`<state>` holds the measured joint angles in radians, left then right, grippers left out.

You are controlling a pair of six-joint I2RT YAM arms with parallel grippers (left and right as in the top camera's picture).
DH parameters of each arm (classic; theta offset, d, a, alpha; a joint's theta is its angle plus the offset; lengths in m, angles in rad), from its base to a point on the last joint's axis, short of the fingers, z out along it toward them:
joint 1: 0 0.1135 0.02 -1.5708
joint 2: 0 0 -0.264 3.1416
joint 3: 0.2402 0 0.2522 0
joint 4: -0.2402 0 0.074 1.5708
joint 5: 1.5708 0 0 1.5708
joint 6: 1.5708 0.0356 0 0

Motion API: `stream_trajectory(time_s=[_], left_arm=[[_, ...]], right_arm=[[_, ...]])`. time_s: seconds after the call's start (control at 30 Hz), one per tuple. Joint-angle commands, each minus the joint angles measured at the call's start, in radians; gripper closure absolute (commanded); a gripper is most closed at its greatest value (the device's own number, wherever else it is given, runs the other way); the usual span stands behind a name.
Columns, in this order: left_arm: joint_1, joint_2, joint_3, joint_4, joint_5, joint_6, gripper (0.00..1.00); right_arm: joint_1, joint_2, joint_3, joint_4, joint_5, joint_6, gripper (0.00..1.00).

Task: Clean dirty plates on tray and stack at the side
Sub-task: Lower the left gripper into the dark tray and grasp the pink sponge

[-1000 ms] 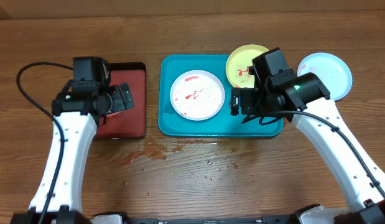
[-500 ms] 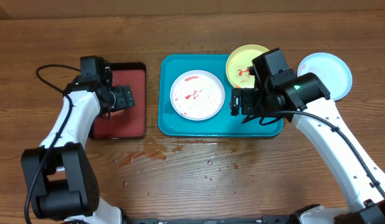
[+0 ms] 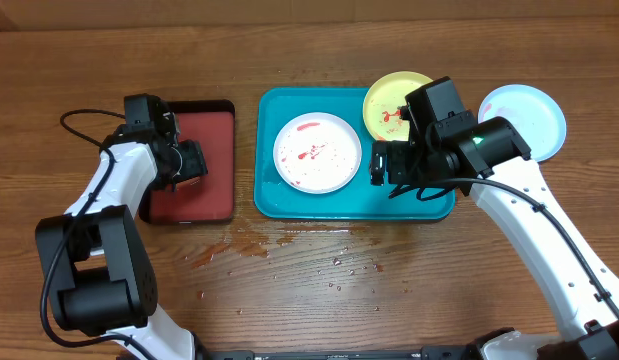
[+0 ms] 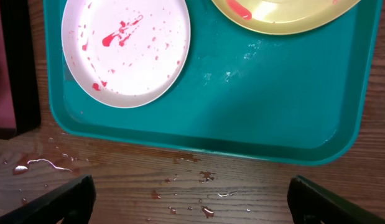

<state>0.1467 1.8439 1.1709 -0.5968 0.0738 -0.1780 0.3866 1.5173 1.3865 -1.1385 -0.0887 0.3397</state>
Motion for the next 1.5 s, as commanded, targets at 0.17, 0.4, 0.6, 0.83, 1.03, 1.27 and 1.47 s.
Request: stream_trajectory(time_s=[0.17, 0.4, 0.6, 0.83, 1.03, 1.27, 1.47], left_arm=[[0.017, 0.037, -0.009, 0.009, -0.033, -0.009, 0.34], [0.028, 0.054, -0.009, 0.013, -0.032, -0.009, 0.55], [0.032, 0.059, -0.009, 0.014, -0.033, -0.009, 0.77], [0.032, 0.091, -0.018, 0.010, -0.032, -0.010, 0.96], [0.032, 0.114, -0.018, -0.001, -0.032, -0.013, 0.96], [0.032, 0.090, 0.045, -0.082, -0.032, -0.009, 0.96], [0.030, 0.043, 0.127, -0.164, -0.033, -0.009, 0.96]], right_arm=[[-0.002, -0.034, 0.020, 0.003, 0.009, 0.000, 0.00], [-0.002, -0.034, 0.020, 0.003, 0.009, 0.000, 0.00], [-0.002, -0.034, 0.020, 0.004, 0.009, 0.000, 0.00], [-0.002, -0.034, 0.020, 0.003, 0.009, 0.000, 0.00], [-0.002, -0.034, 0.020, 0.003, 0.010, 0.000, 0.00], [-0.002, -0.034, 0.020, 0.011, 0.010, 0.000, 0.00], [-0.002, -0.034, 0.020, 0.014, 0.010, 0.000, 0.00]])
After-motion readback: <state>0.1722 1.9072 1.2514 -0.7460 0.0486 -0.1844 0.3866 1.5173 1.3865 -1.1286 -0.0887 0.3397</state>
